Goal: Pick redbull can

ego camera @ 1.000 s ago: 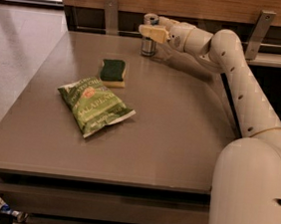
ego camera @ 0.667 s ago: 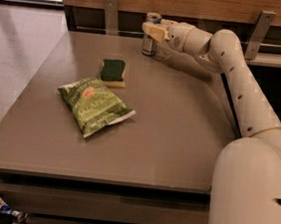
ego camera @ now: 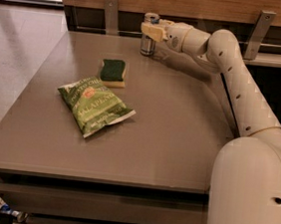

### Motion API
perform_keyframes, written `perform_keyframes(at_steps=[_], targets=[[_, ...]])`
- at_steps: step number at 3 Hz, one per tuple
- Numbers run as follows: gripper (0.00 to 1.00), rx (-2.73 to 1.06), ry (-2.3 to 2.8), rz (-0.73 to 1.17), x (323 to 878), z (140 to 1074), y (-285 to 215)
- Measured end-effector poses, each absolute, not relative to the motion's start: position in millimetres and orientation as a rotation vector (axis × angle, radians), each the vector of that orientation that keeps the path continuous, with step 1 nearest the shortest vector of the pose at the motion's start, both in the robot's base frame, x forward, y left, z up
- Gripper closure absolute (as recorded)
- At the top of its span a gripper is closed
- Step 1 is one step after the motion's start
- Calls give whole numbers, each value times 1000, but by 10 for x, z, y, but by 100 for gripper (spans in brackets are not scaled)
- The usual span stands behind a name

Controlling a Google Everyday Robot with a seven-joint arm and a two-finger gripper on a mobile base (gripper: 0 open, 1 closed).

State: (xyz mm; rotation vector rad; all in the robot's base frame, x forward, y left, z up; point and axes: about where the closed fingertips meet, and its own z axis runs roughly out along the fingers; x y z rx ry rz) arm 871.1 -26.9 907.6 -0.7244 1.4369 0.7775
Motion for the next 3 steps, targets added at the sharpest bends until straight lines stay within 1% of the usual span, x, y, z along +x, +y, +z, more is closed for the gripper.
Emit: perform_keyframes(at_steps=[2, 3], targets=[[100, -736, 1454, 775, 8701, 9077, -249], [100, -742, 1490, 746, 8630, 9170, -401]])
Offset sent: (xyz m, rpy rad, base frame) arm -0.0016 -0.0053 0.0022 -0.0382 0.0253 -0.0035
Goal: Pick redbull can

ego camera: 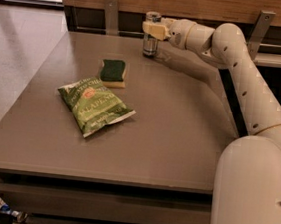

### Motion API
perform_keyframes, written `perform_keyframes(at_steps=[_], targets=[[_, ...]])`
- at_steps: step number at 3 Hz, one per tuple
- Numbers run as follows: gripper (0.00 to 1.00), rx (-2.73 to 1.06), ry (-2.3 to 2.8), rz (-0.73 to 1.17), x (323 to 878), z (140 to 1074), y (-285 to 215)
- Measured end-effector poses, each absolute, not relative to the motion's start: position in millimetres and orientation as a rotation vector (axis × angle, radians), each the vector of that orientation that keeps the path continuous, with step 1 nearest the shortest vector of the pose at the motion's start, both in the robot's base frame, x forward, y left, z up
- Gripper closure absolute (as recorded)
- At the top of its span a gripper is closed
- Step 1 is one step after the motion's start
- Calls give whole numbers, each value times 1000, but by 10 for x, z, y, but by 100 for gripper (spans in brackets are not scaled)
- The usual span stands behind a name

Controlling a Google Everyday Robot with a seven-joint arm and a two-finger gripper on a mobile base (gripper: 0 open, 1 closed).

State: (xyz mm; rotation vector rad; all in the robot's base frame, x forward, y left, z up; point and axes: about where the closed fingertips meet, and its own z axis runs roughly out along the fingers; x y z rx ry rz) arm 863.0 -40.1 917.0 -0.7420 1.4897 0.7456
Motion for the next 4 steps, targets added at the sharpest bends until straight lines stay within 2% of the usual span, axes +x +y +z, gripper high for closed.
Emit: perform_keyframes(at_steps=[2, 4], targets=[[100, -731, 1493, 707, 8354, 9712, -870], [100, -736, 1471, 684, 8240, 10087, -1047]])
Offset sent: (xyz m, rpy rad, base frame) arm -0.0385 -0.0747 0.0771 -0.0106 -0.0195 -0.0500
